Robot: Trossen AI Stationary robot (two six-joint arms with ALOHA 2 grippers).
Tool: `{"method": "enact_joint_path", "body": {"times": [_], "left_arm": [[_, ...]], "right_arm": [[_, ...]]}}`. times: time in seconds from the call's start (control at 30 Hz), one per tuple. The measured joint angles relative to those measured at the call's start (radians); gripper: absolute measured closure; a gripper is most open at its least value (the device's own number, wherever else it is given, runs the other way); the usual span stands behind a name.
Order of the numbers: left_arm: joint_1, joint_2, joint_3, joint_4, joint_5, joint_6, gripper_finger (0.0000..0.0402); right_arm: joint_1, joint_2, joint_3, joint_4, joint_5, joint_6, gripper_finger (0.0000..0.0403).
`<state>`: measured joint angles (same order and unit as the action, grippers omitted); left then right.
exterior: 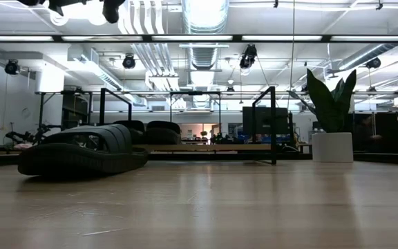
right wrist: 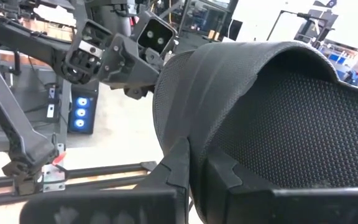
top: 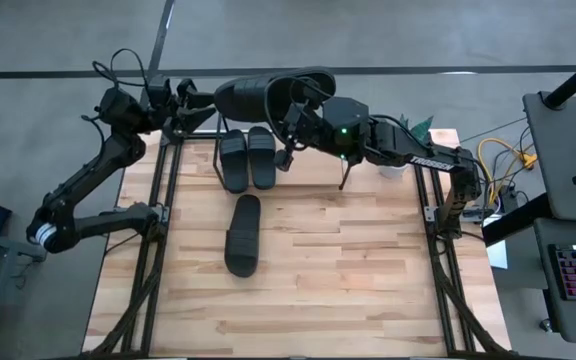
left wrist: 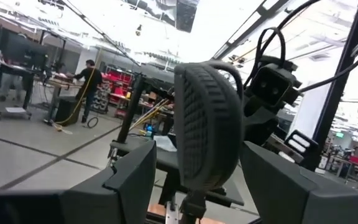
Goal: Pick and place slides into the shelf
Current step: Put the right black slide on the shelf
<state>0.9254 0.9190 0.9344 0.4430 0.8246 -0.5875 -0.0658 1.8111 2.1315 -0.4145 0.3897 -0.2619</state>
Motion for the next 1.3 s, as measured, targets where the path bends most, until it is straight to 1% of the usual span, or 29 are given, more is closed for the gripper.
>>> {"method": "enact_joint_path", "body": {"times": [0.17, 0.5, 0.63, 0.7, 0.77, 0.83, 0.97, 1.0, 1.13, 1.3], "left_arm": [[-0.031, 0.031, 0.0, 0.081, -0.002, 0.0, 0.0185], [-0.071, 0.103, 0.004, 0.12, -0.006, -0.01, 0.0185], [-0.071, 0.113, 0.004, 0.126, -0.04, -0.009, 0.0189], [-0.071, 0.118, 0.004, 0.124, -0.052, -0.009, 0.0203], [-0.071, 0.122, 0.004, 0.125, -0.058, -0.009, 0.023], [-0.072, 0.129, 0.004, 0.126, -0.058, -0.01, 0.0269], [-0.07, 0.141, 0.004, 0.122, -0.08, -0.018, 0.0365], [-0.07, 0.142, 0.004, 0.122, -0.09, -0.039, 0.0375], [-0.072, 0.153, 0.004, 0.123, -0.155, -0.137, 0.0375], [-0.073, 0.155, 0.004, 0.121, -0.199, -0.272, 0.0375]], "right_arm": [[0.0, 0.003, -0.001, 0.0, 0.0, 0.0, 0.039], [0.0, 0.004, -0.01, -0.003, -0.004, 0.011, 0.039], [-0.001, 0.004, -0.01, -0.036, -0.016, 0.015, 0.039], [-0.001, 0.004, -0.01, -0.052, -0.015, 0.015, 0.039], [-0.001, 0.004, -0.01, -0.065, -0.016, 0.015, 0.039], [-0.001, 0.004, -0.01, -0.08, -0.019, 0.006, 0.039], [-0.002, 0.004, -0.01, -0.086, -0.018, -0.012, 0.039], [-0.001, 0.004, -0.01, -0.083, -0.015, -0.012, 0.039], [-0.002, 0.004, -0.01, -0.079, 0.011, -0.031, 0.0386], [0.021, 0.003, -0.001, -0.073, 0.113, -0.199, 0.0354]]}}
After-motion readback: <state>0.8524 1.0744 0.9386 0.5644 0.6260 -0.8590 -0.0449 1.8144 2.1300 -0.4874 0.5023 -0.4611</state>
